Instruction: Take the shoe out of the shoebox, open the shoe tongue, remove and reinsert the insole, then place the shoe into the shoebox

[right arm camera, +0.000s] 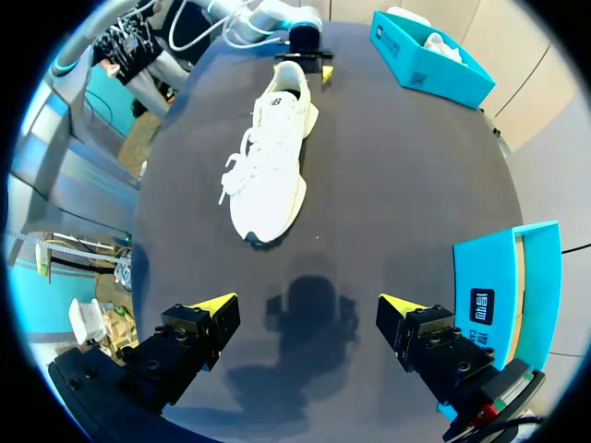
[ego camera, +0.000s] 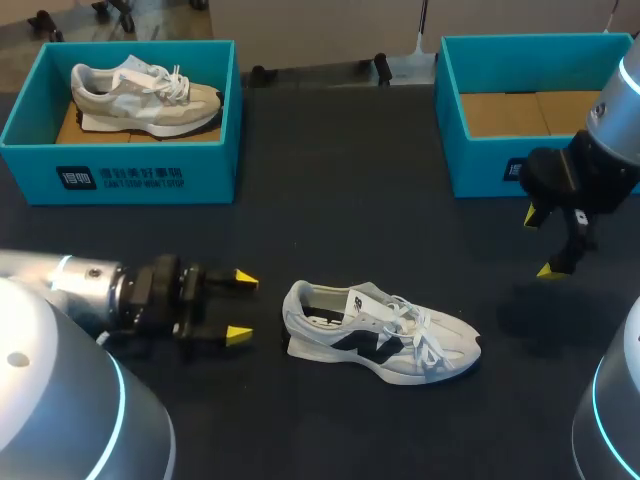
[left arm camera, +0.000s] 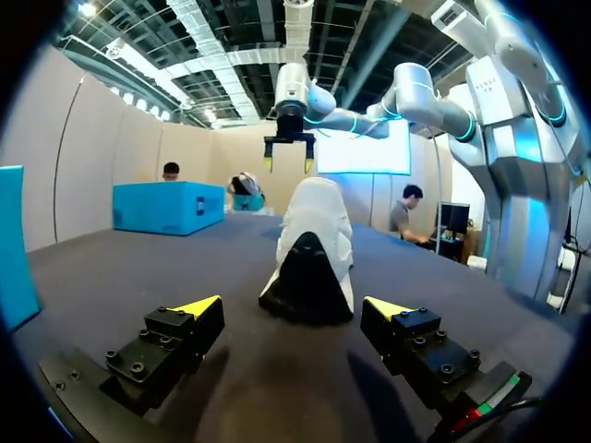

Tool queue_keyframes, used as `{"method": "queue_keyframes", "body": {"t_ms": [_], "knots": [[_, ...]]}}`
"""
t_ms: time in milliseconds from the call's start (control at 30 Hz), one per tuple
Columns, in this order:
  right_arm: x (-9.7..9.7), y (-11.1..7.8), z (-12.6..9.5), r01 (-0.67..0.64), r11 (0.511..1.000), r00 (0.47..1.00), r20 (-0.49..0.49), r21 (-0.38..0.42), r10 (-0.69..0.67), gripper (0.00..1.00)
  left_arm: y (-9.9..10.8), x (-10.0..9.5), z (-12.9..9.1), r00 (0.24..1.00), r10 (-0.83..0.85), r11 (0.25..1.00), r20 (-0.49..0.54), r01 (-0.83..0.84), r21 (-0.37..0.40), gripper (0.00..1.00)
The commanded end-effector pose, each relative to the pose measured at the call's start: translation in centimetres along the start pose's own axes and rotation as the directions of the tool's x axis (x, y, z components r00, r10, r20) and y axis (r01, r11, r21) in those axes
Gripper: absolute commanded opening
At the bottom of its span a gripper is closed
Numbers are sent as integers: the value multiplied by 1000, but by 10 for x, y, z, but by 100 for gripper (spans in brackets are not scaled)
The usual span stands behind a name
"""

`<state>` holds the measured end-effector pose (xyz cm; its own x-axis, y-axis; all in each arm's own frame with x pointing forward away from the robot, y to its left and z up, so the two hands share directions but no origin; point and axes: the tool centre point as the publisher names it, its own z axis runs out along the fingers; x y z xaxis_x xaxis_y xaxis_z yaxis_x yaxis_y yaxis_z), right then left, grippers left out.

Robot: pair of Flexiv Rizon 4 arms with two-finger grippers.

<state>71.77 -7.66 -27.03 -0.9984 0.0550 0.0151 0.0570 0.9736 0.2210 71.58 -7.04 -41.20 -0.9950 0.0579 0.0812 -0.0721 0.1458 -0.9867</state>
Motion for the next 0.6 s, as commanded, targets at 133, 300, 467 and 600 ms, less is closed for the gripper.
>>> {"method": "queue_keyframes", "body": {"t_ms": [133, 300, 467, 600], "knots": [[1, 0, 0, 0, 1000, 1000, 1, 1, 0, 100, 4, -8, 20, 996, 9, 1000, -89, -9, -1, 100], [1, 0, 0, 0, 1000, 1000, 1, 1, 0, 100, 2, -7, 31, 993, 14, 1000, -121, -15, -6, 100], [1, 0, 0, 0, 1000, 1000, 1, 1, 0, 100, 2, -3, 45, 987, 20, 1000, -160, -22, -14, 100], [1, 0, 0, 0, 1000, 1000, 1, 1, 0, 100, 0, 1, 56, 982, 24, 999, -185, -27, -18, 100]]}}
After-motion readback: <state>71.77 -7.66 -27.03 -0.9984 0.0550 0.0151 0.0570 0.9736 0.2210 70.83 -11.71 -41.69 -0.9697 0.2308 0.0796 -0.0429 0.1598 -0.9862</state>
